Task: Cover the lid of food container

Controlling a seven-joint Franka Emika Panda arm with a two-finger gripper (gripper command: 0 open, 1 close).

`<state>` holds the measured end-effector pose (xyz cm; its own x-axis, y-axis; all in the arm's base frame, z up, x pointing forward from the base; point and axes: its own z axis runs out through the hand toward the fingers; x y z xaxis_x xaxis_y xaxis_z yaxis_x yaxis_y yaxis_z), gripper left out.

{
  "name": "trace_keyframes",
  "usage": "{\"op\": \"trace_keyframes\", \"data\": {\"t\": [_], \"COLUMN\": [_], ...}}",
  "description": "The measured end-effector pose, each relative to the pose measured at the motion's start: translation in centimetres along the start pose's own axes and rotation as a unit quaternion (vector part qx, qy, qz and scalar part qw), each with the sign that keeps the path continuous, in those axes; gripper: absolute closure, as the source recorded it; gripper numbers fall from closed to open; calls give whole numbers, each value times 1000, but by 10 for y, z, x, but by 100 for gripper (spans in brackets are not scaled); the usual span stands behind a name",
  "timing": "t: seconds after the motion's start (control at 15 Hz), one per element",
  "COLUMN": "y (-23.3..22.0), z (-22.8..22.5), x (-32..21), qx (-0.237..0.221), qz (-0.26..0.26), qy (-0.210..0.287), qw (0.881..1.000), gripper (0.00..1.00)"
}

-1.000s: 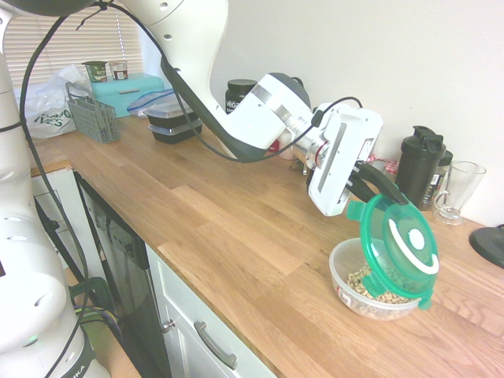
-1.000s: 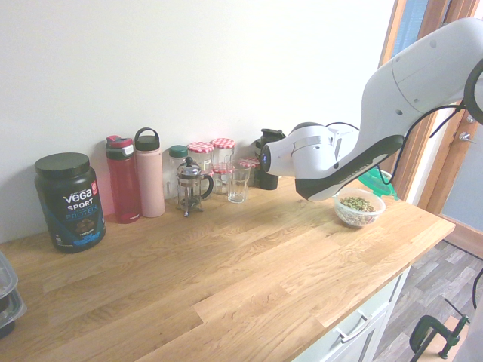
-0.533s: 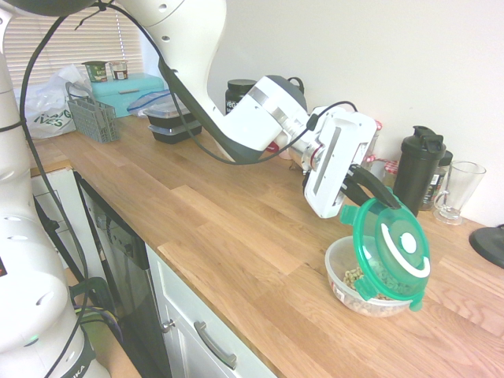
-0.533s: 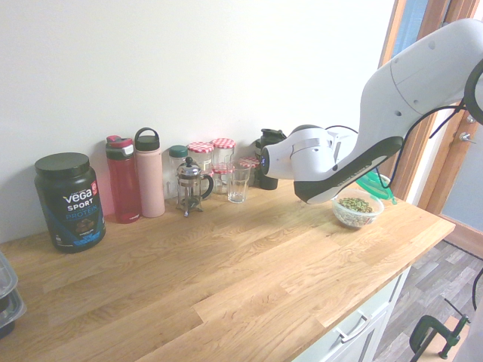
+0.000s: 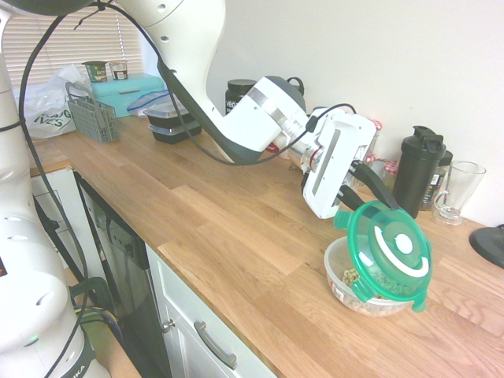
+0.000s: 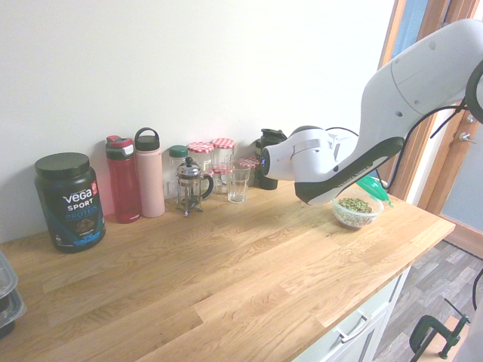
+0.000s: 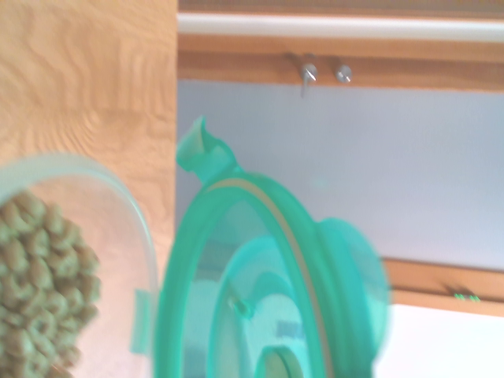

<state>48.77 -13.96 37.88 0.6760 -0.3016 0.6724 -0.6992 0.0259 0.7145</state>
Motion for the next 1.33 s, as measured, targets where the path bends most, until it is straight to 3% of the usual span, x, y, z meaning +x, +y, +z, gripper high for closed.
{"op": "trace_keyframes", "data": {"t": [0.33, 0.8, 1.07, 1.33], "y": [5, 39, 76, 82], "z": [-26, -60, -87, -129], "x": [-7, 0, 6, -42], "qx": [63, 143, 230, 309], "qz": [6, 5, 11, 6], "qy": [-34, -121, -225, -346], "qw": [997, 982, 947, 886], "gripper": [0, 0, 0, 0]}}
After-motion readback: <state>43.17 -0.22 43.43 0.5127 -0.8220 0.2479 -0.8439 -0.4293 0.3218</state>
